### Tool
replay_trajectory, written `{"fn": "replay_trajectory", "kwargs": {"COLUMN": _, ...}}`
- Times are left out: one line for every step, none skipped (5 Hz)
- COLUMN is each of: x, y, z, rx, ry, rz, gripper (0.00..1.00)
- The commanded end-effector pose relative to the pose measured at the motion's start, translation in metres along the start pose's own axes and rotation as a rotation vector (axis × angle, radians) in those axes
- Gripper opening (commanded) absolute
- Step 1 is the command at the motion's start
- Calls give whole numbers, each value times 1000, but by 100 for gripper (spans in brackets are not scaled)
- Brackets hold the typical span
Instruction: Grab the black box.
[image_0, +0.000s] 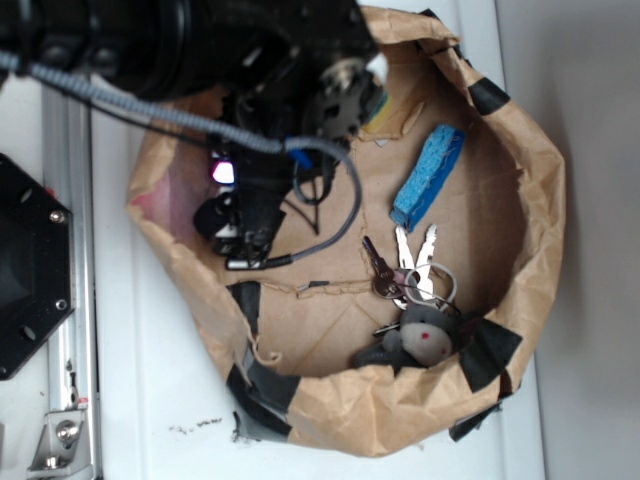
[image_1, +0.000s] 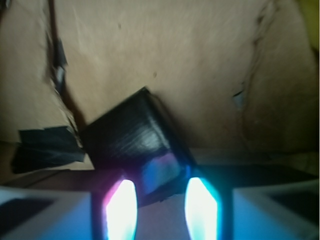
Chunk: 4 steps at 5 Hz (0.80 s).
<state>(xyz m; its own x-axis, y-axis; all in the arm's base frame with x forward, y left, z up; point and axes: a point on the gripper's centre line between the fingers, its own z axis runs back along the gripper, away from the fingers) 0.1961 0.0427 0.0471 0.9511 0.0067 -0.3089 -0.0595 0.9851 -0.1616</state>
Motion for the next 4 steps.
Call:
{"fn": "replay_trajectory", "kwargs": {"x": 18, "y": 15, "z": -9, "rx": -34, "ry": 65, "rz": -2, "gripper": 100}}
{"fn": "replay_trajectory", "kwargs": {"x": 17, "y": 15, "z": -9, "rx": -40, "ry": 77, "rz": -5, "gripper": 100}}
{"fn": "replay_trajectory", "kwargs": {"x": 17, "y": 15, "z": -4, "rx": -72, "ry": 101, "rz": 2, "gripper": 100}}
{"fn": "replay_trajectory", "kwargs": {"x": 18, "y": 12, "z": 5, "rx": -98, "ry": 87, "rz": -7, "gripper": 100}}
